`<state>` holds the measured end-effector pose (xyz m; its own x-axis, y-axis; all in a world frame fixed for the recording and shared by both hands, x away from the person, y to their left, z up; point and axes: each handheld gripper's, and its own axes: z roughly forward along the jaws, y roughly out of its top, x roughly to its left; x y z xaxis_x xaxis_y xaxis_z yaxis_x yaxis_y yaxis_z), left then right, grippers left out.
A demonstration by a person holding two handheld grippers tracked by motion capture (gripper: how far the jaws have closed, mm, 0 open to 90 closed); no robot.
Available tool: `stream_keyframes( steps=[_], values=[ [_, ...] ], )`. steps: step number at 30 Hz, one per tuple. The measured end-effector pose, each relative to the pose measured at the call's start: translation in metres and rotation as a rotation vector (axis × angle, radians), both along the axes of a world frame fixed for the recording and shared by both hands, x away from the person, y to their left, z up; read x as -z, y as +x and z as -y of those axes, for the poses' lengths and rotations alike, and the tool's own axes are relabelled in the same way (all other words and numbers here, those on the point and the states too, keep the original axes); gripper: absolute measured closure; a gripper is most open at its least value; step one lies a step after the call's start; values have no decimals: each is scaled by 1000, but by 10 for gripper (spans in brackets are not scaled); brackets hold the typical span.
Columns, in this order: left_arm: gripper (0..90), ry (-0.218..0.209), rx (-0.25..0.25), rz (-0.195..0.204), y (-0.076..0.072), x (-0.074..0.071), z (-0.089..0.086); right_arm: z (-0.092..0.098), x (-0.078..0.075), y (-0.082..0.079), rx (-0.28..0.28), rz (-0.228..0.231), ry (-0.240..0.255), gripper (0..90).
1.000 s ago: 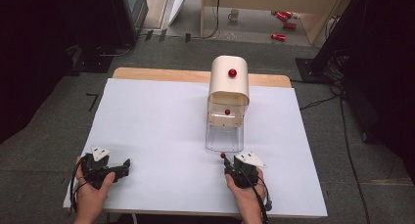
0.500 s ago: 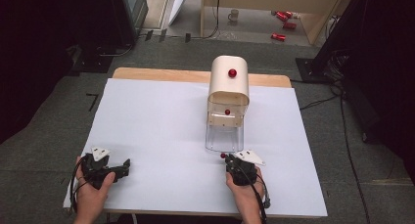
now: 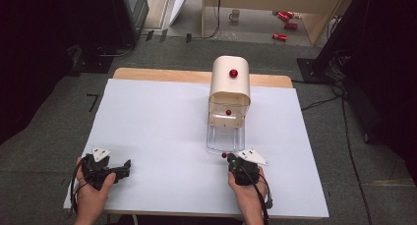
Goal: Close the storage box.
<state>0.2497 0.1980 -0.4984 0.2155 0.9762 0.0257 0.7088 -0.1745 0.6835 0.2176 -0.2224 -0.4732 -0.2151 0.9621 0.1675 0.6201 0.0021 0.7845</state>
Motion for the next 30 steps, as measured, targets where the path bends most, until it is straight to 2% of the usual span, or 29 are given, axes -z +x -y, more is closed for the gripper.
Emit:
stream_keyframes(
  steps=[9,13,14,20,23,25,26,30],
  values=[
    [0,0,0,0,0,0,0,-1,1,0,-5,-3,2,858],
    [0,0,0,0,0,0,0,-4,4,-1,-9,-11,17,793],
    [0,0,0,0,0,0,0,-6,5,-1,-9,-13,29,753],
    [0,-1,0,0,0,0,0,-7,6,-1,-6,-17,62,679],
    [0,-1,0,-1,0,0,0,-10,9,1,1,-32,44,644],
    [0,-1,0,0,0,0,0,-13,14,3,9,-46,28,651],
    [0,-1,0,-1,0,0,0,-15,16,5,16,-53,27,702],
    [0,-1,0,-1,0,0,0,-17,16,6,15,-53,29,746]
  ],
)
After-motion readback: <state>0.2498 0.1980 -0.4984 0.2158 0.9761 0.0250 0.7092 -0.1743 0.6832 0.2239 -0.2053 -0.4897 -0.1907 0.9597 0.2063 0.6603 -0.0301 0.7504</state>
